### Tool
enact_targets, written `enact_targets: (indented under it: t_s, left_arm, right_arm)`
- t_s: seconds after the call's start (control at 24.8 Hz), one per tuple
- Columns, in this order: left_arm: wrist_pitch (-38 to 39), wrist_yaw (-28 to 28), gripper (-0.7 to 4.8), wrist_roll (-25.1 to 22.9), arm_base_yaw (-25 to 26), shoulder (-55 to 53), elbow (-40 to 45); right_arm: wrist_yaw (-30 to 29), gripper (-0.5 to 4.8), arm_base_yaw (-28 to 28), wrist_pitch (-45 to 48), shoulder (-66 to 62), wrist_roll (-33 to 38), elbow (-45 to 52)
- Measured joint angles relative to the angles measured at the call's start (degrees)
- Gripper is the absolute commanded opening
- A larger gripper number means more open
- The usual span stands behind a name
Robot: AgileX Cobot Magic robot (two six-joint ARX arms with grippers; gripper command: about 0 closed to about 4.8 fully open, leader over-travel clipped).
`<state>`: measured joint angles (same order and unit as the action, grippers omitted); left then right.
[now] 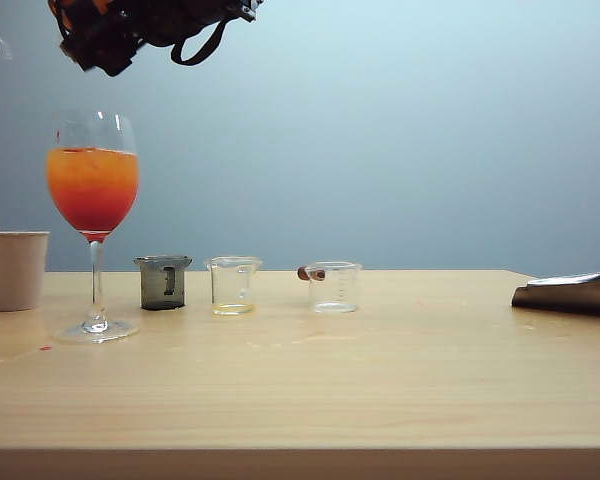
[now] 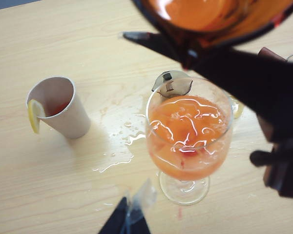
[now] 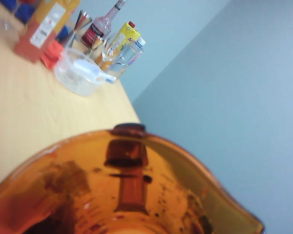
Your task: Pick up the fourth measuring cup from the left, pour the grenadine inside into the goblet, and finally put the measuring cup back in its original place.
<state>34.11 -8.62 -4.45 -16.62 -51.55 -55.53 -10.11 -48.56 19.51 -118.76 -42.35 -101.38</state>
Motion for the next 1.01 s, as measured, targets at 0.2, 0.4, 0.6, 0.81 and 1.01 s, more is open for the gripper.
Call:
enact_targets:
  t_s: [0.2,0.4,0.6,0.81,1.01]
  left_arm:
    - [0.0,0.0,-0.05,0.0,0.0,0.0,0.0]
    - [0.0,0.0,-0.05,0.0,0.0,0.0,0.0]
    - [0.0,0.0,-0.05,0.0,0.0,0.0,0.0]
    - [0.0,0.0,-0.04,0.0,0.0,0.0,0.0]
    - [0.0,0.0,-0.05,0.0,0.0,0.0,0.0]
  right_arm:
    - [0.0,1.07,1.0,-0.1,0.0,12.6,0.0]
    - [0.0,1.07,2.1,-1.7,0.0,20.9,0.1]
    - [0.0,1.07,3.8,-4.9,0.9,28.0,0.1]
    - [3.9,1.07,7.3,-5.6,7.3,29.6,7.1]
    - [4.6,1.07,12.0,2.0,16.3,34.1,24.0]
